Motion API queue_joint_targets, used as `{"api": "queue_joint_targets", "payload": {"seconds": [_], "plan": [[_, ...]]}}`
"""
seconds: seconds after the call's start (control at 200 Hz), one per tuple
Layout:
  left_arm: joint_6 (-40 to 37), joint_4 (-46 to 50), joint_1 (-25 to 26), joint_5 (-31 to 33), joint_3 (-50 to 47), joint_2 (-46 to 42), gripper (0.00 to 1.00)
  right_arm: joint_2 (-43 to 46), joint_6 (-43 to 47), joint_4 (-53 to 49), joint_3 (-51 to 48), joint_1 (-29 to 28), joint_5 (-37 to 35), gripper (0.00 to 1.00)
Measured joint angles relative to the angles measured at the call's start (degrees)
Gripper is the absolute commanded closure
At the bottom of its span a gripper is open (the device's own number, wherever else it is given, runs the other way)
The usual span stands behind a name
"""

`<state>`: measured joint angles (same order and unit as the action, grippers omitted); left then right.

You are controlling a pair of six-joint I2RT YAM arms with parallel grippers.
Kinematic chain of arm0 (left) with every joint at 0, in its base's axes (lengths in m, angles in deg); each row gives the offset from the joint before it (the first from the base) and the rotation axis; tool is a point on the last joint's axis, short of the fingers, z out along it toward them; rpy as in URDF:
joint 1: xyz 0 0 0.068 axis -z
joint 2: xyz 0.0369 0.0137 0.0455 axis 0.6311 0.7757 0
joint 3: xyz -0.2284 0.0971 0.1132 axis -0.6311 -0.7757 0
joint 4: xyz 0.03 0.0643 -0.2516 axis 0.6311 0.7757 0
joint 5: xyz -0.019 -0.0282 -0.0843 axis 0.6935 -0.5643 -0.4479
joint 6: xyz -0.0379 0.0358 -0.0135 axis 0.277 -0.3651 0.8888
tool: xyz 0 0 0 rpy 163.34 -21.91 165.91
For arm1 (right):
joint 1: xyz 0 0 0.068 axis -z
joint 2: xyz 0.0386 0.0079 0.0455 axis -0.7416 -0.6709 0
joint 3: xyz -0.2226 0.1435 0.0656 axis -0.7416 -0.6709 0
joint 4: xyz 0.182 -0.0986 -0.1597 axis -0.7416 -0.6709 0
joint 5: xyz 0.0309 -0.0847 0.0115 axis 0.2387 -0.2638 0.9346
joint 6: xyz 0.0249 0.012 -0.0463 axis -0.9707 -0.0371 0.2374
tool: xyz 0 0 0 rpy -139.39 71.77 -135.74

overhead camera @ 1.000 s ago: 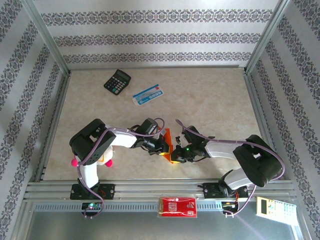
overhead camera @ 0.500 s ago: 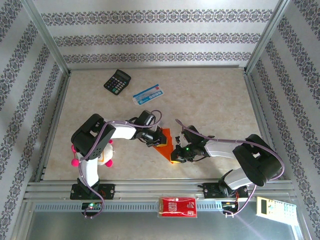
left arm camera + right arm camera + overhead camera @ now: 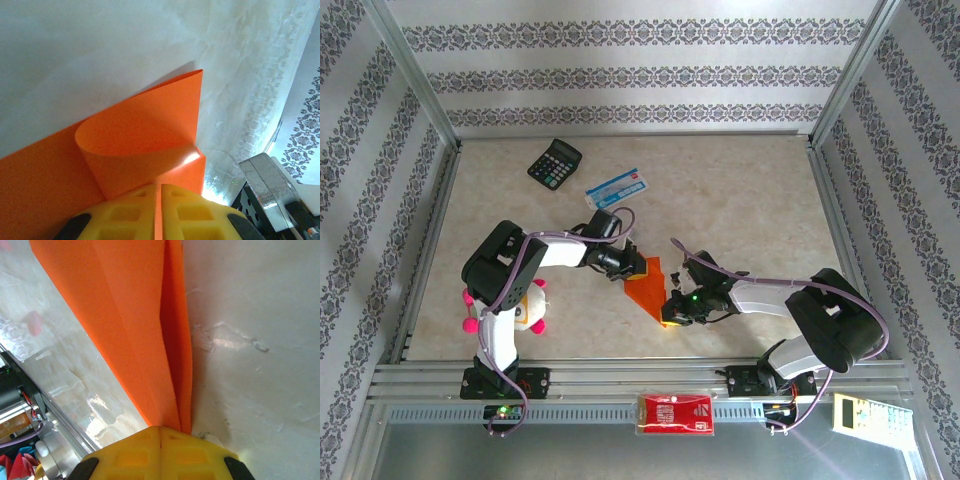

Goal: Fold a paper plane with a square sheet of paper (pick it up from the middle)
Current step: Fourth fold the wing at the center of the table.

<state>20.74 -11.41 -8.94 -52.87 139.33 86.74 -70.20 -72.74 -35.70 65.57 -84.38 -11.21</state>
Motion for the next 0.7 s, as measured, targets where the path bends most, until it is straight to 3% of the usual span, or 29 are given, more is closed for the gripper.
{"api": "queue_joint_targets", "payload": {"seconds": [0.699], "plan": [[-2.3,3.0,-3.6,-3.1,4.5,3.0,0.84,-0.3,0.0,0.1,0.5,-0.1,-1.1,1.00]]}}
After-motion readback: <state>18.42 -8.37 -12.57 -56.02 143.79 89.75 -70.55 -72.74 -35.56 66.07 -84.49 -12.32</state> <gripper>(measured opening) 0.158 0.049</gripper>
